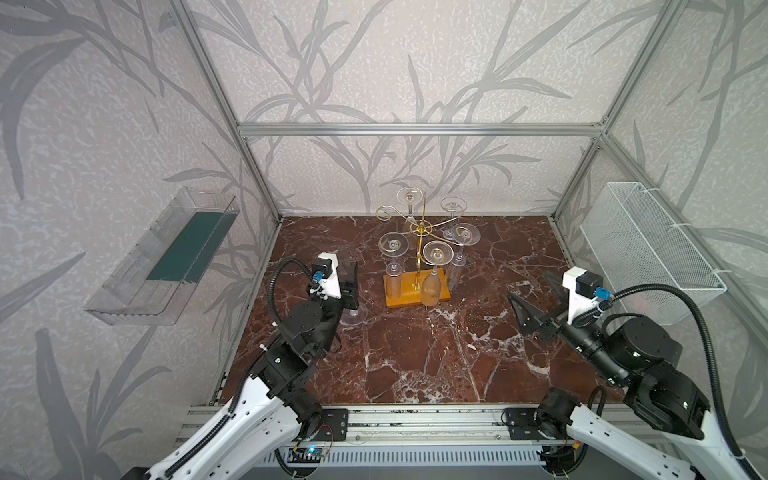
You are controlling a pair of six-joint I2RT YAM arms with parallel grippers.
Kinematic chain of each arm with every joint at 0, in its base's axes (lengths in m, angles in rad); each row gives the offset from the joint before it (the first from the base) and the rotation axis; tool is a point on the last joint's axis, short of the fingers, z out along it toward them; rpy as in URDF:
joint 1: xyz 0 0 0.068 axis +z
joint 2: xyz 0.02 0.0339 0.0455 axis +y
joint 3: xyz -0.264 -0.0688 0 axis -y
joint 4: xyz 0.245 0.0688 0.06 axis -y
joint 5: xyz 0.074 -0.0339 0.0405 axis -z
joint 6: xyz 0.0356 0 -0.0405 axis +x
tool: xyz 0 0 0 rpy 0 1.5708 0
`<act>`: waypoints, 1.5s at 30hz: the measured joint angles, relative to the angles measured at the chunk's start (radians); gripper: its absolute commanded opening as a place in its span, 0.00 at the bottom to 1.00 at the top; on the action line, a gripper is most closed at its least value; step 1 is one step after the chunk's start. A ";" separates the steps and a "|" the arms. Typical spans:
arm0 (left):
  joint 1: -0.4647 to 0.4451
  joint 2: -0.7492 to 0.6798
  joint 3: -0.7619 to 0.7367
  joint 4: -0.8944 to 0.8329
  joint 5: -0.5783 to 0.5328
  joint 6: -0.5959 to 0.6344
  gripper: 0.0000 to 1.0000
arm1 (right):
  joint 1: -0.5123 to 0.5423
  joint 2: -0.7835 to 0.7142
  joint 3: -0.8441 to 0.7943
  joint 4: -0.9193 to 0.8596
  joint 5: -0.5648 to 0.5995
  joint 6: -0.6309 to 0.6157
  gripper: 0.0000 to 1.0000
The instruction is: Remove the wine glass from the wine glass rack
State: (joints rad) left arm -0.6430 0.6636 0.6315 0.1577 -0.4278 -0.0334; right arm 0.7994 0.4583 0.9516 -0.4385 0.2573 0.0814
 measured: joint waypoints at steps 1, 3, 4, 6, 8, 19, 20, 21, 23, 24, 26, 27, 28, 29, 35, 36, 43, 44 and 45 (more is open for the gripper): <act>0.026 0.027 -0.010 0.041 0.008 -0.001 0.38 | 0.000 0.000 -0.003 0.000 0.005 0.000 0.99; 0.078 0.079 -0.021 0.102 0.036 -0.006 0.38 | 0.000 0.001 -0.010 0.000 0.015 -0.001 0.99; 0.107 0.111 -0.022 0.128 0.052 -0.011 0.38 | 0.000 0.002 -0.012 0.000 0.021 -0.002 0.99; 0.160 0.182 -0.024 0.189 0.083 -0.012 0.38 | 0.000 0.003 -0.018 0.001 0.033 -0.005 0.99; 0.208 0.264 -0.026 0.262 0.115 -0.011 0.38 | 0.000 0.003 -0.029 0.002 0.049 -0.010 0.99; 0.336 0.686 0.019 0.578 0.275 -0.014 0.38 | 0.000 0.003 -0.129 0.061 0.202 -0.069 0.99; 0.340 0.714 0.030 0.597 0.284 -0.014 0.38 | 0.000 0.003 -0.135 0.071 0.214 -0.074 0.99; 0.344 0.740 0.040 0.616 0.295 -0.013 0.38 | 0.000 0.003 -0.139 0.076 0.222 -0.078 0.99; 0.352 0.785 0.055 0.662 0.308 -0.014 0.38 | 0.000 0.003 -0.144 0.084 0.238 -0.087 0.99; 0.356 0.810 0.064 0.689 0.317 -0.014 0.38 | 0.000 0.003 -0.145 0.090 0.247 -0.092 0.99; 0.363 0.858 0.083 0.733 0.332 -0.014 0.38 | 0.000 0.003 -0.146 0.099 0.263 -0.097 0.99; 0.364 0.875 0.089 0.747 0.338 -0.013 0.38 | 0.000 0.003 -0.146 0.100 0.270 -0.099 0.99; 0.365 0.895 0.098 0.762 0.345 -0.011 0.38 | 0.000 0.003 -0.146 0.100 0.277 -0.101 0.99; 0.368 0.912 0.106 0.771 0.350 -0.009 0.38 | 0.000 0.003 -0.146 0.100 0.285 -0.102 0.99; 0.369 0.997 0.146 0.837 0.363 0.022 0.38 | 0.000 0.004 -0.146 0.102 0.307 -0.114 0.99; 0.369 1.008 0.148 0.849 0.364 0.027 0.38 | 0.000 0.005 -0.146 0.103 0.309 -0.116 0.99; 0.371 1.098 0.155 0.933 0.365 0.061 0.38 | 0.000 0.031 -0.146 0.109 0.311 -0.123 0.99; 0.372 1.110 0.156 0.941 0.365 0.061 0.38 | 0.000 0.035 -0.146 0.112 0.311 -0.124 0.99; 0.372 1.120 0.158 0.948 0.365 0.061 0.38 | 0.000 0.040 -0.146 0.114 0.310 -0.125 0.99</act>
State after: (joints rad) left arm -0.2707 1.7832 0.7895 1.1053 -0.0628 0.0277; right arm 0.7994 0.4984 0.8059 -0.3244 0.5674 -0.0437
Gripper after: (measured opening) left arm 0.465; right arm 0.991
